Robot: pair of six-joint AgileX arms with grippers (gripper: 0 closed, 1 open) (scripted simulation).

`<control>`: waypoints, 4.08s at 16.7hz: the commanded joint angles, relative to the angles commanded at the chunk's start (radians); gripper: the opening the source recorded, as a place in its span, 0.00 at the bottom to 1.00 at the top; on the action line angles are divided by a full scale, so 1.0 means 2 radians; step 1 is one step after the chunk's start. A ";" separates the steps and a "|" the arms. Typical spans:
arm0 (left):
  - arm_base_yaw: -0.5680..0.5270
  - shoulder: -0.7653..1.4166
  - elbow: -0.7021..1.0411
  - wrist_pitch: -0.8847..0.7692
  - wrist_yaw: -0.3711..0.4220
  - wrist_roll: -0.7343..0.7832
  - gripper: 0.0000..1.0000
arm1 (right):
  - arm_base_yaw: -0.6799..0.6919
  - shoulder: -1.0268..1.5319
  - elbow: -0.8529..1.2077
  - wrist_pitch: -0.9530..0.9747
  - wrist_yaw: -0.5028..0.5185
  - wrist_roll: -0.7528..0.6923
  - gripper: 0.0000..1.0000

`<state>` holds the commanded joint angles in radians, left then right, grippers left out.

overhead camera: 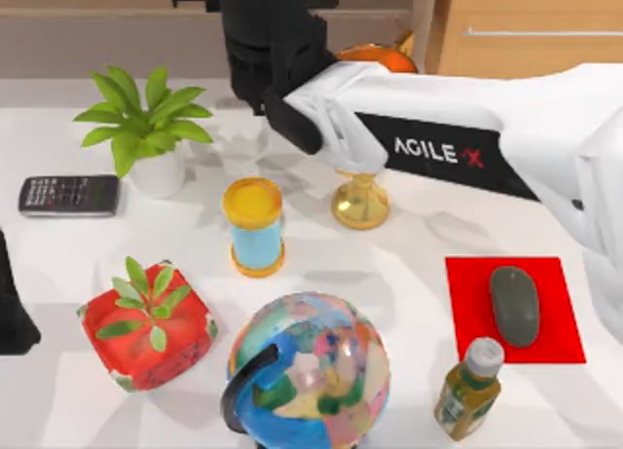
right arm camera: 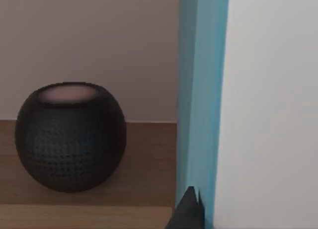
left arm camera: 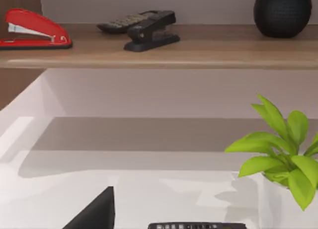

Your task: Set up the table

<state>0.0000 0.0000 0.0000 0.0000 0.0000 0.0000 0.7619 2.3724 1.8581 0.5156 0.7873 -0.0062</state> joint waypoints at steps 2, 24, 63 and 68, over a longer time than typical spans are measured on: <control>0.000 0.000 0.000 0.000 0.000 0.000 1.00 | 0.006 -0.018 -0.024 0.007 0.008 0.000 0.00; 0.000 0.000 0.000 0.000 0.000 0.000 1.00 | -0.016 -0.338 -0.285 0.068 -0.199 0.307 0.00; 0.000 0.000 0.000 0.000 0.000 0.000 1.00 | -0.636 -0.237 -0.461 0.079 -0.620 0.724 0.00; 0.000 0.000 0.000 0.000 0.000 0.000 1.00 | -0.624 -0.201 -0.422 0.075 -0.607 0.730 0.00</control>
<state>0.0000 0.0000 0.0000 0.0000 0.0000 0.0000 -0.4857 1.9703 1.0140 0.6649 -0.4274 1.4536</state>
